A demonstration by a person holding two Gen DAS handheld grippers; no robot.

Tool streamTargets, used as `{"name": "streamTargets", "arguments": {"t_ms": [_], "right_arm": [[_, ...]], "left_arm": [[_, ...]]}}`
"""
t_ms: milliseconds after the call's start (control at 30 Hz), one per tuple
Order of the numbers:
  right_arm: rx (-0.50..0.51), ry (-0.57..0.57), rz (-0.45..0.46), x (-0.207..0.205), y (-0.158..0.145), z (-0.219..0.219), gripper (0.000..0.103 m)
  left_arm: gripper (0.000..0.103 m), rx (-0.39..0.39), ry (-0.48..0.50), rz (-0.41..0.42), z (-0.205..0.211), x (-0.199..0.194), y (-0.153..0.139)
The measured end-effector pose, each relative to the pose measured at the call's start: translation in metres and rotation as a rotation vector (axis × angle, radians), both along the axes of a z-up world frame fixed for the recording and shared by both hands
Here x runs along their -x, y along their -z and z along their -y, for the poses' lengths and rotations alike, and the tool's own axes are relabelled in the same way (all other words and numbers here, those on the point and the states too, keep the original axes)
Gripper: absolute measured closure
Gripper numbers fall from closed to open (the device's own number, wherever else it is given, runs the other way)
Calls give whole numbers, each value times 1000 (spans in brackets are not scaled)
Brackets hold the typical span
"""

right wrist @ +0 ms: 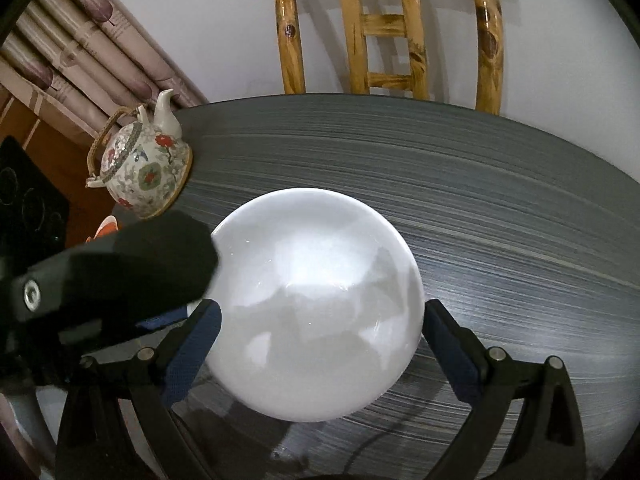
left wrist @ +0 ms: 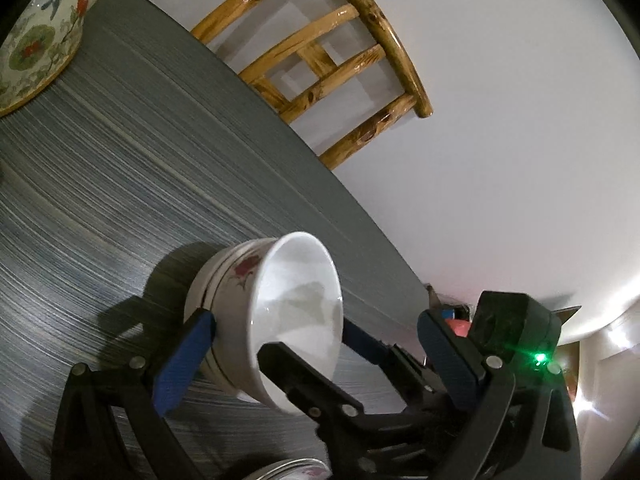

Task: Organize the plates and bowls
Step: 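Lower the small bowl onto the nested bowls with both tools, then grip the rim of the stacked bowls with both tools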

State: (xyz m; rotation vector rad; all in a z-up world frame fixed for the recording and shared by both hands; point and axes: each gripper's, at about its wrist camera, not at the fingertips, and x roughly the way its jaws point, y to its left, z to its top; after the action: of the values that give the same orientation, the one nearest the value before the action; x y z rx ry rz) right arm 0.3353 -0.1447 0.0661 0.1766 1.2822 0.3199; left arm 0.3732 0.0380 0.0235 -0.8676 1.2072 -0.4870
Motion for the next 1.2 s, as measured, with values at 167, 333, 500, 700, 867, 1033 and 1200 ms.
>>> {"name": "streamTargets", "arguments": {"t_ms": [167, 333, 500, 700, 867, 1033, 1200], "right_arm": [[-96, 40, -54, 6, 3, 14, 3], [-130, 74, -68, 17, 2, 31, 3], [-187, 128, -88, 21, 5, 50, 3], [-196, 164, -101, 15, 17, 59, 3], [-263, 171, -138, 13, 33, 55, 3], [-317, 172, -154, 8, 45, 50, 3], [-341, 189, -172, 1, 58, 49, 3]], "left_arm": [[0, 19, -2, -9, 0, 5, -1], [0, -28, -17, 1, -6, 11, -8], [0, -138, -29, 42, -7, 15, -16], [0, -274, -9, 83, 10, 12, -14], [0, -105, -30, 43, 4, 6, 0], [0, -64, -64, 23, -5, -5, 8], [0, -80, -64, 4, -6, -11, 18]]}}
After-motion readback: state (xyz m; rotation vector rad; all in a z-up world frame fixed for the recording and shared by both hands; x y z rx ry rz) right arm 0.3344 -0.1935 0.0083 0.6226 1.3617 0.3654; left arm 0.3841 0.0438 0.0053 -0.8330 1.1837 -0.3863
